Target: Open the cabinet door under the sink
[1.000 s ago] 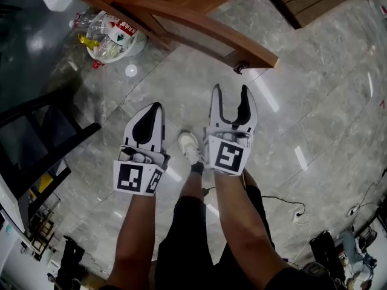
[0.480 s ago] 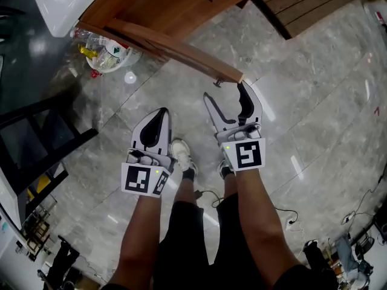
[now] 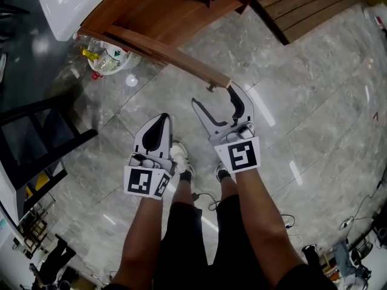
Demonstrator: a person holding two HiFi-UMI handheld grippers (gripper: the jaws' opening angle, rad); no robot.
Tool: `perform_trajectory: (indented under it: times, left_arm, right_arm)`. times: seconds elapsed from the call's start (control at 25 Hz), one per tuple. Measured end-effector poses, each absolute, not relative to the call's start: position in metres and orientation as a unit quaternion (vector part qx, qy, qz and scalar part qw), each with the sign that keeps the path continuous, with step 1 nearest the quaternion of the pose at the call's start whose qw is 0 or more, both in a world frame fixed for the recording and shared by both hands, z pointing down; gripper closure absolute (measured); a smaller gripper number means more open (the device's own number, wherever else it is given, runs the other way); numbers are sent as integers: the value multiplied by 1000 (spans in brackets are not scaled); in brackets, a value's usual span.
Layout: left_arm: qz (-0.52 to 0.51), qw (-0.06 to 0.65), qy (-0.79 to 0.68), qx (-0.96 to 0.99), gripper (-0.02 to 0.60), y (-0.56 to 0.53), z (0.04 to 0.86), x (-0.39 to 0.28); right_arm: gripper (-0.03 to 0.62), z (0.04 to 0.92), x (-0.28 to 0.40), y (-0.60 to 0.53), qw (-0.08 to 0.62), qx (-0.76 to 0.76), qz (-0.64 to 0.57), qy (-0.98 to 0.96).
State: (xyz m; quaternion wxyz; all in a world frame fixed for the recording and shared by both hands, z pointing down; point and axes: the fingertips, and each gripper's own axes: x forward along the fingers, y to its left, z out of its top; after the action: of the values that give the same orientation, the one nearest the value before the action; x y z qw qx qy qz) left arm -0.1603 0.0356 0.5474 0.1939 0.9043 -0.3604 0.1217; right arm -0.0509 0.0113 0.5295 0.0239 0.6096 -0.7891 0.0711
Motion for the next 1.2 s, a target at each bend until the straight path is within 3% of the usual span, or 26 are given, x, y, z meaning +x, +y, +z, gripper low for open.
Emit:
perform_trajectory:
  times: [1.2]
  left_arm:
    - [127, 197, -407, 883, 558, 45, 552, -213]
  right_arm:
    - [267, 516, -133, 42, 4, 580, 105, -808]
